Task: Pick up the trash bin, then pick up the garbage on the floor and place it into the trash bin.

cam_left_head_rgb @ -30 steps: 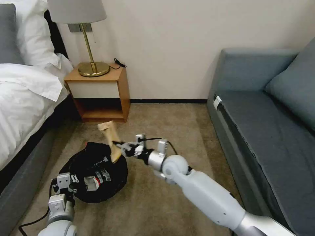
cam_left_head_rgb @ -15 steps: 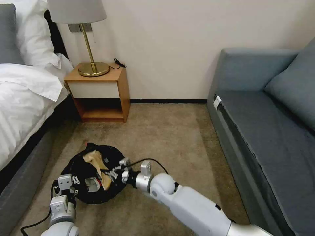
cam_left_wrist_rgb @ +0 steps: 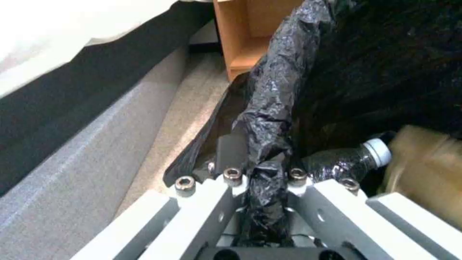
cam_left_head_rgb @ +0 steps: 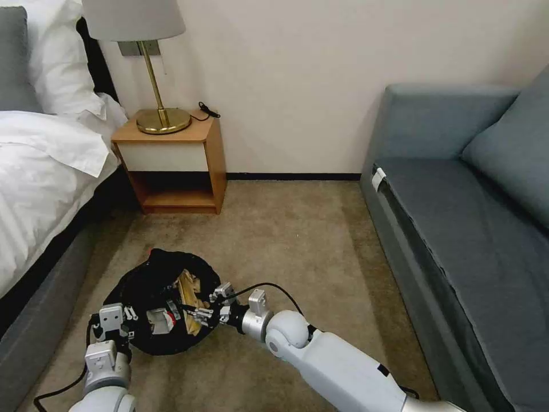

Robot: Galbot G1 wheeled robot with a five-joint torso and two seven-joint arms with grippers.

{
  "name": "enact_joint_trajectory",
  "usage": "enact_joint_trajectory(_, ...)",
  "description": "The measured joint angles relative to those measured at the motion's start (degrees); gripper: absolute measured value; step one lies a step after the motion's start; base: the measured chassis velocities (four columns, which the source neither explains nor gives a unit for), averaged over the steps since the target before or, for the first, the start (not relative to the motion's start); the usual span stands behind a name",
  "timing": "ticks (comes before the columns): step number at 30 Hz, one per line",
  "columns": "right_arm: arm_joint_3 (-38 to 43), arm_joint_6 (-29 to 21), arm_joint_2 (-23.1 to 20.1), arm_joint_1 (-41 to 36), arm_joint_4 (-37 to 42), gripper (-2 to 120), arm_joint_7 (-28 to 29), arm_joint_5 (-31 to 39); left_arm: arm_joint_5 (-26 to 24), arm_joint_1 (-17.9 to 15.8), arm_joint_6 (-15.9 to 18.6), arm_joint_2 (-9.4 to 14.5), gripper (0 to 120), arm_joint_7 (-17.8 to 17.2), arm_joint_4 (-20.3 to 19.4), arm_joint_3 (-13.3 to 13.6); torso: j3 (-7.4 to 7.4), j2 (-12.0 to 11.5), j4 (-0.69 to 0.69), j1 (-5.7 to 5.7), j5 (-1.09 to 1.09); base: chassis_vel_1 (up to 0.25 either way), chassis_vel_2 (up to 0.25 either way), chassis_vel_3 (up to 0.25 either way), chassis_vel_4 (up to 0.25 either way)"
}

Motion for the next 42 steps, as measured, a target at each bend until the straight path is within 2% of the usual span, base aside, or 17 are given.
enact_joint_trajectory(2,0.79,0.02,0.32,-0.09,0.21,77,0.00,-0.07,0.00,0.00,0.00,0.06,0,0.00,0.17,-0.04,0.00,0.00,0.00,0.00,0.00,0.000,0.000,0.000,0.000)
enact_joint_trajectory(7,1.75,0.07,0.63,-0.08,0.64,88,-0.01,-0.33,0.00,-0.01,0.00,0.17,0,0.00,0.24,-0.09,0.00,0.00,0.01,0.00,0.00,0.000,0.000,0.000,0.000)
enact_joint_trajectory(9,2.96,0.20,0.87,-0.18,1.26,98,-0.01,-0.75,-0.05,-0.01,-0.01,0.18,0,0.01,0.30,-0.09,0.00,0.00,0.01,0.00,0.00,0.000,0.000,0.000,0.000)
enact_joint_trajectory(13,8.24,0.21,1.22,-0.86,4.21,100,-0.09,-0.37,-0.66,-0.06,-0.08,0.37,0,-0.11,0.21,-0.22,0.00,0.00,0.01,0.00,0.00,0.000,0.000,0.000,0.000)
enact_joint_trajectory(17,13.90,-0.23,1.12,-1.19,7.15,100,-0.19,4.68,-2.08,-0.34,0.40,0.76,0,-0.87,-0.70,-0.54,0.00,0.00,0.01,0.00,0.01,0.000,0.000,0.000,0.000)
enact_joint_trajectory(20,21.64,-0.64,0.24,-1.24,9.63,100,-0.17,10.87,-5.88,-1.26,1.63,1.41,0,-2.09,-1.91,-0.86,0.00,0.00,0.00,0.00,0.02,0.000,0.000,0.000,0.000)
enact_joint_trajectory(24,26.58,-0.66,-0.64,-1.52,10.61,100,-0.15,12.10,-8.12,-2.13,1.99,1.66,0,-2.99,-2.15,-0.84,0.00,0.00,0.00,0.00,0.02,0.000,0.000,0.000,0.000)
enact_joint_trajectory(25,30.82,-0.67,-1.48,-2.59,11.60,100,-0.11,12.47,-11.23,-3.12,2.57,1.69,0,-4.70,-2.15,-0.43,0.00,0.00,0.00,0.00,0.01,0.000,0.000,0.000,0.000)
enact_joint_trajectory(27,31.51,-0.68,-1.58,-2.96,11.82,100,-0.12,12.48,-11.97,-3.23,2.69,1.69,0,-5.06,-2.15,-0.32,0.00,0.00,0.01,0.00,0.02,0.000,0.000,0.000,0.000)
enact_joint_trajectory(29,34.98,-0.69,-2.20,-5.21,12.88,100,-0.12,12.35,-17.38,-4.17,3.27,1.58,0,-7.72,-2.11,0.56,0.01,0.00,0.01,0.00,0.00,0.000,0.000,0.000,0.000)
enact_joint_trajectory(31,38.71,-0.63,-2.79,-8.35,14.48,100,-0.34,11.84,-25.68,-5.61,3.31,0.86,0,-12.07,-1.82,1.56,0.00,0.00,-0.02,0.00,0.02,0.000,0.000,0.000,0.000)
enact_joint_trajectory(33,39.20,-0.63,-2.87,-8.79,14.73,100,-0.40,11.73,-27.20,-5.80,3.31,0.74,0,-12.80,-1.77,1.72,0.00,0.00,-0.02,0.00,0.02,0.000,0.000,0.000,0.000)
enact_joint_trajectory(34,40.95,-0.58,-3.05,-10.44,15.74,100,-0.65,11.27,-33.41,-6.48,3.32,0.34,0,-15.96,-1.38,2.20,0.00,0.00,-0.02,0.00,0.02,0.000,0.000,0.000,0.000)
enact_joint_trajectory(35,42.10,-0.55,-3.17,-11.51,16.49,100,-0.83,10.99,-37.11,-6.99,3.29,0.12,0,-18.44,-0.75,2.22,0.00,0.00,-0.01,0.00,0.00,0.000,0.000,0.000,0.000)
enact_joint_trajectory(37,42.65,-0.53,-3.22,-12.01,16.86,100,-0.90,10.88,-38.69,-7.18,3.21,0.04,0,-19.60,-0.38,2.12,0.00,0.00,-0.02,0.00,0.00,0.000,0.000,0.000,0.000)
enact_joint_trajectory(40,45.17,-0.50,-3.33,-13.83,18.37,100,-1.08,10.44,-46.19,-7.85,2.62,0.61,0,-24.79,1.52,1.04,0.00,0.00,0.01,0.00,0.00,0.000,0.000,0.000,0.000)
enact_joint_trajectory(42,45.76,-0.50,-3.33,-14.16,18.64,100,-1.11,10.30,-48.04,-7.98,2.55,1.00,0,-26.05,1.98,0.63,0.00,0.00,0.01,0.00,0.01,0.000,0.000,0.000,0.000)
